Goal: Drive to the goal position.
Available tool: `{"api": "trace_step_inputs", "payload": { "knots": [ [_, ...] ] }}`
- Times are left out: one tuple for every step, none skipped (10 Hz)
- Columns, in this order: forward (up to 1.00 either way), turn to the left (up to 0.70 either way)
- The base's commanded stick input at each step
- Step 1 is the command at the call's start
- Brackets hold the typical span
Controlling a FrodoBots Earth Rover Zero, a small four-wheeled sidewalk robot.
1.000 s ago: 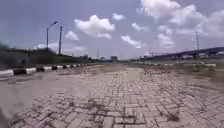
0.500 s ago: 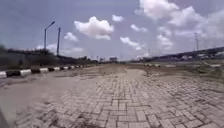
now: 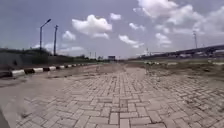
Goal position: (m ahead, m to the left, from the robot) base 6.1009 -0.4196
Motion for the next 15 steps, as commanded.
{"api": "trace_step_inputs", "payload": {
  "knots": [
    [1.0,0.0],
    [1.0,0.0],
    [1.0,0.0],
    [1.0,0.0],
    [1.0,0.0],
    [1.0,0.0],
    [1.0,0.0],
    [1.0,0.0],
    [1.0,0.0],
    [1.0,0.0],
    [1.0,0.0],
    [1.0,0.0],
    [1.0,0.0],
    [1.0,0.0],
    [1.0,0.0]
  ]
}}
